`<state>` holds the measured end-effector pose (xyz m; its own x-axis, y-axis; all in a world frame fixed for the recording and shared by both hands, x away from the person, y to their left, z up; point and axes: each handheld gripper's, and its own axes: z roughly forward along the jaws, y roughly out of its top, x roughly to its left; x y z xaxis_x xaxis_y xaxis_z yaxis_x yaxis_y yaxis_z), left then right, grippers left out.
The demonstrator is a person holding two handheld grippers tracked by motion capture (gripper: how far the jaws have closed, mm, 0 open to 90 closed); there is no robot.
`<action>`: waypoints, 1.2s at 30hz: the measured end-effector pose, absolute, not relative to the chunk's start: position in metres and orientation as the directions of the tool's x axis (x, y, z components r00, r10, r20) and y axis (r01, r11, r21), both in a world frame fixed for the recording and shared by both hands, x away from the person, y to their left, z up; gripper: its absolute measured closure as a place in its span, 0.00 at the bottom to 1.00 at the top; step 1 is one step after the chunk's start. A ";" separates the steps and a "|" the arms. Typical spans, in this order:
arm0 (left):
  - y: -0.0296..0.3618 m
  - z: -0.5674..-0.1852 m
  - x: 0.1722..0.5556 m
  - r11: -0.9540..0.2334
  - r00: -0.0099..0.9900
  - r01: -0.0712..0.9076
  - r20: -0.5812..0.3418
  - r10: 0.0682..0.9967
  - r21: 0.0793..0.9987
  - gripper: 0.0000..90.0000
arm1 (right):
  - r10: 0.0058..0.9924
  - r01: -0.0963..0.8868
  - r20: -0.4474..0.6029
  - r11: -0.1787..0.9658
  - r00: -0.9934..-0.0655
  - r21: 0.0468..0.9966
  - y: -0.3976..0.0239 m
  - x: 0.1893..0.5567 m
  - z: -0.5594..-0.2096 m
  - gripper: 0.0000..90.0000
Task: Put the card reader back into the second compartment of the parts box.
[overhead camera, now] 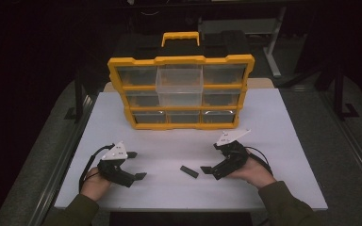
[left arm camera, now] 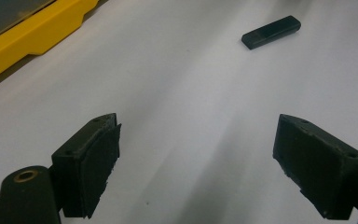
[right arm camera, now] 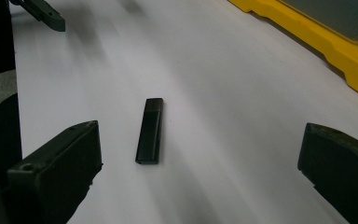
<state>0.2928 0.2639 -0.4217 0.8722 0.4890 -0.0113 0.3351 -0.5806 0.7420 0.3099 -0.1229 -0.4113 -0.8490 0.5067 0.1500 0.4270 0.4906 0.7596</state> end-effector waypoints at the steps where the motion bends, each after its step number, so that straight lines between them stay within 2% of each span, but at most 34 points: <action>1: 0.264 -0.422 0.293 -0.580 0.872 0.336 -0.012 0.489 0.742 0.16 | 0.506 0.426 0.150 0.491 -0.850 0.759 -0.122 0.310 -0.411 0.00; 36: 0.264 -0.423 0.293 -0.578 0.875 0.342 -0.026 0.484 0.741 0.16 | 0.465 0.418 0.166 0.514 -0.870 0.749 -0.097 0.321 -0.402 0.00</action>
